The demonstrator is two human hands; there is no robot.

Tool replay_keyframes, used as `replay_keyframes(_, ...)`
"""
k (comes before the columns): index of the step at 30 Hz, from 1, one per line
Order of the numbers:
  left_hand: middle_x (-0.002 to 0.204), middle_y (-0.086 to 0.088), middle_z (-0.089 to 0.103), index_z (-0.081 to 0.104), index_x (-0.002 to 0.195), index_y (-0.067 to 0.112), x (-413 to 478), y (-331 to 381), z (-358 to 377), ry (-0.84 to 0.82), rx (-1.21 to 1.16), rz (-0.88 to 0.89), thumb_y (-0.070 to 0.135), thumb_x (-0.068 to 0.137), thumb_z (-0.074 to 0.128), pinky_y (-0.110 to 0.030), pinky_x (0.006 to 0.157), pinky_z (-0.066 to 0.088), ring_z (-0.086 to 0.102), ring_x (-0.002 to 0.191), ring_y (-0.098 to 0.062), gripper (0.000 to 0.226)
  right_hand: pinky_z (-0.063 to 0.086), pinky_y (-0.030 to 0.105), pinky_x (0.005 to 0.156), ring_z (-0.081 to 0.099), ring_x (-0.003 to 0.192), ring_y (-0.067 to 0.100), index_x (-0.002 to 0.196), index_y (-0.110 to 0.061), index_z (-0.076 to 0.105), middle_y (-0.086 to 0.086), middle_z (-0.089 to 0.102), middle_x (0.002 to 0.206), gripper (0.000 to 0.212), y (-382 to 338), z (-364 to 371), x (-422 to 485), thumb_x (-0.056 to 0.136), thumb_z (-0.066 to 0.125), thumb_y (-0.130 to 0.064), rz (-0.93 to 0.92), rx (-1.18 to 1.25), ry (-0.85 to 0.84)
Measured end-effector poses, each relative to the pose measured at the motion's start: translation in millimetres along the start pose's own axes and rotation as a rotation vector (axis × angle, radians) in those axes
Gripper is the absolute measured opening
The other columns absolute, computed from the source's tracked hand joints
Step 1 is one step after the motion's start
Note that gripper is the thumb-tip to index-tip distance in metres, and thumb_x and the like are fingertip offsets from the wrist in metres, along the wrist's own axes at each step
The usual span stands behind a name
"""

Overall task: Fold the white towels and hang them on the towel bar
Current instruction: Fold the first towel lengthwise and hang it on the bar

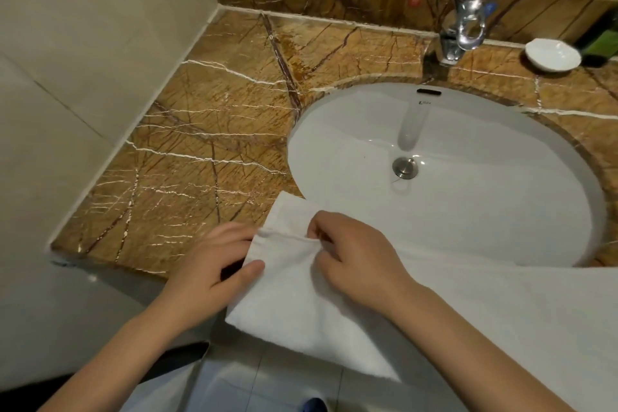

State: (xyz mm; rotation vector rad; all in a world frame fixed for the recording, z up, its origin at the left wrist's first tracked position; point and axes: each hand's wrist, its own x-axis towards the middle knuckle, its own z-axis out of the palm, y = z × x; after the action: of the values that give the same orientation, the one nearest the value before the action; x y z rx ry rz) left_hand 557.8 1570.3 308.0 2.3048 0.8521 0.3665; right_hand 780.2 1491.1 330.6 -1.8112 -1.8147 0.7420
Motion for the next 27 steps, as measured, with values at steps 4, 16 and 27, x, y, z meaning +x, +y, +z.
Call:
replay_keyframes(4, 0.126, 0.02, 0.058, 0.074, 0.101, 0.027, -2.4, -4.8, 3.3, 0.015, 0.012, -0.005, 0.048, 0.089, 0.046, -0.048, 0.097, 0.041, 0.049, 0.122, -0.015, 0.036, 0.044, 0.031, 0.069, 0.056, 0.088, 0.014, 0.098, -0.029, 0.061, -0.008, 0.062, 0.092, 0.023, -3.7, 13.2, 20.1, 0.085, 0.056, -0.046, -0.06, -0.116, -0.092)
replay_keyframes(16, 0.082, 0.026, 0.07, 0.067, 0.083, 0.041, -2.4, 22.6, 11.6, 0.181, -0.406, -0.301, 0.011, 0.082, 0.071, -0.015, 0.065, 0.051, 0.065, 0.078, 0.004, 0.03, 0.038, 0.035, 0.062, 0.059, 0.084, 0.031, 0.107, -0.02, 0.048, 0.004, 0.066, 0.09, 0.017, -12.5, 17.4, 18.9, 0.099, 0.04, -0.033, 0.017, -0.098, 0.05)
replay_keyframes(27, 0.122, 0.011, 0.064, 0.077, 0.09, 0.03, -19.4, 8.5, -17.2, -0.136, 0.341, -0.065, 0.074, 0.078, 0.035, -0.049, 0.11, 0.025, 0.052, 0.118, -0.019, 0.062, 0.036, 0.033, 0.06, 0.057, 0.084, 0.031, 0.106, -0.02, 0.053, 0.006, 0.066, 0.095, 0.017, 2.6, 10.9, 32.6, 0.098, 0.04, -0.029, 0.125, -0.257, 0.072)
